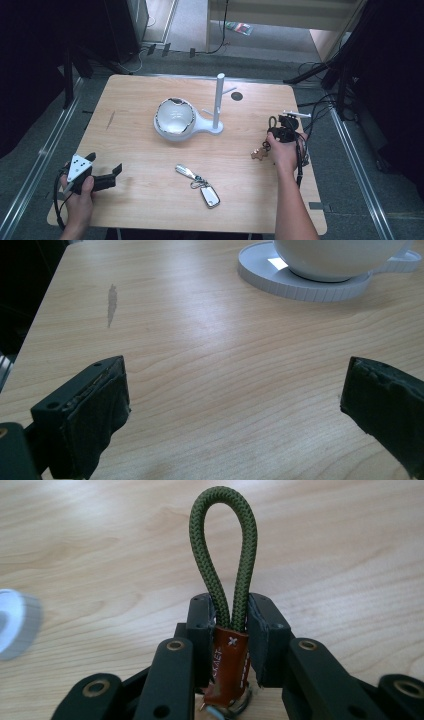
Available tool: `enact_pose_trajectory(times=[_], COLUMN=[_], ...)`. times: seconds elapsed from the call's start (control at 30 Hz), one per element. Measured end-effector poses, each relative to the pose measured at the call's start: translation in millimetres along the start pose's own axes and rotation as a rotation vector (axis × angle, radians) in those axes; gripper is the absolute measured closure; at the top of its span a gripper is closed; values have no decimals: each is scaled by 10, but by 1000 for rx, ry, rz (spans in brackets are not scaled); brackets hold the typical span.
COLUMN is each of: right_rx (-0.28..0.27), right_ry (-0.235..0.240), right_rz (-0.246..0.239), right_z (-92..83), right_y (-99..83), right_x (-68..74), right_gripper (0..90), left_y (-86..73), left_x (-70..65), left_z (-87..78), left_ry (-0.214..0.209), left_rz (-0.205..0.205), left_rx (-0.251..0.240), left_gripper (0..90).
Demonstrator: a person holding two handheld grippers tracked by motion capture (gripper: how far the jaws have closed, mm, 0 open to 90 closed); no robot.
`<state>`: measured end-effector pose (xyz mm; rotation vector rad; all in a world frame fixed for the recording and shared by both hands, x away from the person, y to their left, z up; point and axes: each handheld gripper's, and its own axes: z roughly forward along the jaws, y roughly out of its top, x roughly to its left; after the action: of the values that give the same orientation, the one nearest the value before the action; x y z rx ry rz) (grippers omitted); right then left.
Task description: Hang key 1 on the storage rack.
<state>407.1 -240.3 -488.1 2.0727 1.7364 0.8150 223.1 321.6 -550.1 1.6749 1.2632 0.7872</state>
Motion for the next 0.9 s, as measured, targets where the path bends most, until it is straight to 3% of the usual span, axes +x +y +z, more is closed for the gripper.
enact_pose_trajectory(times=[0.03,0.23,0.27,0.3,0.63,0.8,0.9], right_rx=[-42,-138,-138,-171,-292,-340,-363], right_ry=[35,141,141,167,294,343,406], right_rz=[-19,-52,-52,-76,-126,-145,-155], right_z=[-79,-303,-303,-374,-666,-780,-852], right_y=[-4,-6,-6,-9,-20,-2,24], right_x=[29,111,111,142,218,250,254], right_gripper=[742,742,742,742,741,741,739], left_y=[0,1,1,2,-10,-30,-31], left_x=[0,-2,-2,-3,-14,-5,3], left_z=[0,2,2,6,-18,-57,-59], left_ry=[0,1,1,-2,10,18,31], left_rz=[0,1,1,2,16,0,-16], left_rx=[0,2,2,3,-24,-62,-63], left_gripper=[0,0,0,0,0,0,0])
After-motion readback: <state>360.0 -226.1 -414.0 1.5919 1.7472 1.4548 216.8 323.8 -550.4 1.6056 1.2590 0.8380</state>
